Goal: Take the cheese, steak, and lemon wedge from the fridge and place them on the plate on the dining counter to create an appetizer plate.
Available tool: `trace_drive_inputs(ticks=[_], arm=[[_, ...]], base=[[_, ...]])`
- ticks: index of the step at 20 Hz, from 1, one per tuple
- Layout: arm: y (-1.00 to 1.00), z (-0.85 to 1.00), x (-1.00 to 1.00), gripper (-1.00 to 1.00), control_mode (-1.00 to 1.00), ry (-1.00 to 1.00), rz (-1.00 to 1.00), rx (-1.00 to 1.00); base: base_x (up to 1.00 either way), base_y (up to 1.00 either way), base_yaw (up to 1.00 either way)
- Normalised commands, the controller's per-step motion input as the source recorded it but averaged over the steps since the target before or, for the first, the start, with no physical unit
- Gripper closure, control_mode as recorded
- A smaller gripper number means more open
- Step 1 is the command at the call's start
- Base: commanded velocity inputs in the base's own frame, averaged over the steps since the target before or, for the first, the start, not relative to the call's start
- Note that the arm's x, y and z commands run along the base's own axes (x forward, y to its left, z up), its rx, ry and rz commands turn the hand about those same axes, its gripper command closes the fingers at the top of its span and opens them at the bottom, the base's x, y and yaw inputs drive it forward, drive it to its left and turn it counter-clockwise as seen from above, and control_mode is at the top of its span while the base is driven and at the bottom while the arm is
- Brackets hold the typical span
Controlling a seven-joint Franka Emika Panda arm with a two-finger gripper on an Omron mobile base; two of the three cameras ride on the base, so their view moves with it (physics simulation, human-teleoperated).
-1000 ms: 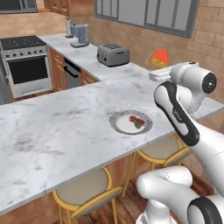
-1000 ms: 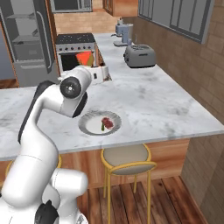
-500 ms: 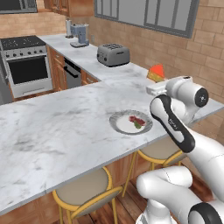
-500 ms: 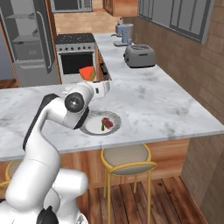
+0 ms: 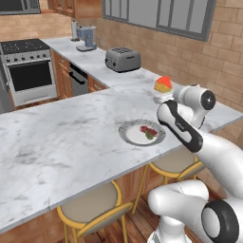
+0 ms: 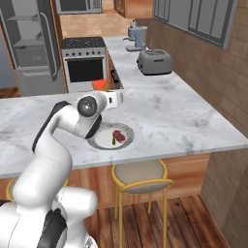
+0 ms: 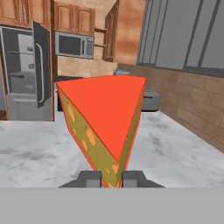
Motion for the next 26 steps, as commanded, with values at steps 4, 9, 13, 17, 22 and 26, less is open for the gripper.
trace_drive_inputs(ticks=[4,9,13,17,22,26], arm=[[0.00,-0.29,0.11,1.00,-1.00,0.11,0.00,0.00],[0.02,-0.39,0.07,1.00,-1.00,0.10,0.00,0.00],[0.16,-0.54,0.07,1.00,-1.00,0.11,0.00,0.00],[0.23,-0.56,0.13,1.00,-1.00,0.12,0.00,-0.01],[0.18,-0.64,0.25,1.00,-1.00,0.12,0.00,-0.01],[0.05,-0.66,0.36,1.00,-1.00,0.13,0.00,0.00]], base=[[0.00,0.00,0.00],[0.00,0.00,0.00],[0.00,0.00,0.00],[0.00,0.00,0.00],[0.00,0.00,0.00],[0.00,0.00,0.00]])
